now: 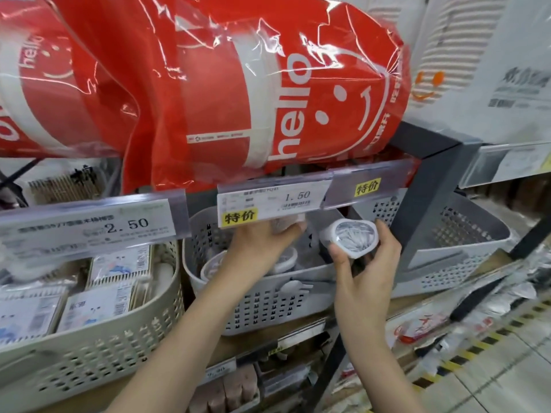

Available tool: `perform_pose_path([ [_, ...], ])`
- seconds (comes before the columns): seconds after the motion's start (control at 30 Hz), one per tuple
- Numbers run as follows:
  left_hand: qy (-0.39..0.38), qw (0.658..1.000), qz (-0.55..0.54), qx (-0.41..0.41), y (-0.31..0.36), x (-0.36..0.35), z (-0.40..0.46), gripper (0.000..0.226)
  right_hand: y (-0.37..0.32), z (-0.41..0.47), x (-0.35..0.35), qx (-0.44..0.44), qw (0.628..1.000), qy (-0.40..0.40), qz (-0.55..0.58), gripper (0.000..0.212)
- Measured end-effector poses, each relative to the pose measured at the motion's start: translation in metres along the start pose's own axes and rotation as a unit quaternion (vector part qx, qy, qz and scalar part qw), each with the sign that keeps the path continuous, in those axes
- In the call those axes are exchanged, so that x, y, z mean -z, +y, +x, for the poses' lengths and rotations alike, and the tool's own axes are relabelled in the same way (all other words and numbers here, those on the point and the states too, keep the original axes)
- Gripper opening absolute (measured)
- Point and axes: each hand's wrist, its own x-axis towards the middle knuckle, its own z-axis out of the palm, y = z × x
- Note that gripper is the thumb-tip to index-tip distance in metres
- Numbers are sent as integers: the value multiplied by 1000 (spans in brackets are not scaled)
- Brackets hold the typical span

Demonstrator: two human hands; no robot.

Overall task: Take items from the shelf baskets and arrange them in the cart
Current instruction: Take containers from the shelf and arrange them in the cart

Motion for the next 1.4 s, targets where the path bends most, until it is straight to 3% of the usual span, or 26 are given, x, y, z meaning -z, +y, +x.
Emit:
perform_pose_path([
  [0.13, -62, 989, 137, 16, -8, -3, 5, 47, 1, 2, -1, 12, 999, -18, -47, 64],
  [0.4, -188, 951, 245, -24, -2, 8, 1, 48, 10, 19, -4, 6, 973, -154, -171, 55],
  [0.73, -170, 957, 226, -57, -10, 11, -2, 42, 20, 14, -8, 19, 957, -158, -244, 49],
  [0.87, -147, 959, 230, -74, -13, 9, -4, 45, 21, 11, -11, 22, 962, -139, -234, 48],
  [1.23, -186, 932, 303, -66, -6, 6, -4, 39, 19, 17, -16, -5, 976, -117, -185, 41],
  [1.4, -189, 941, 275, -59, -3, 5, -3, 40, 19, 17, -15, -4, 978, -120, -172, 39],
])
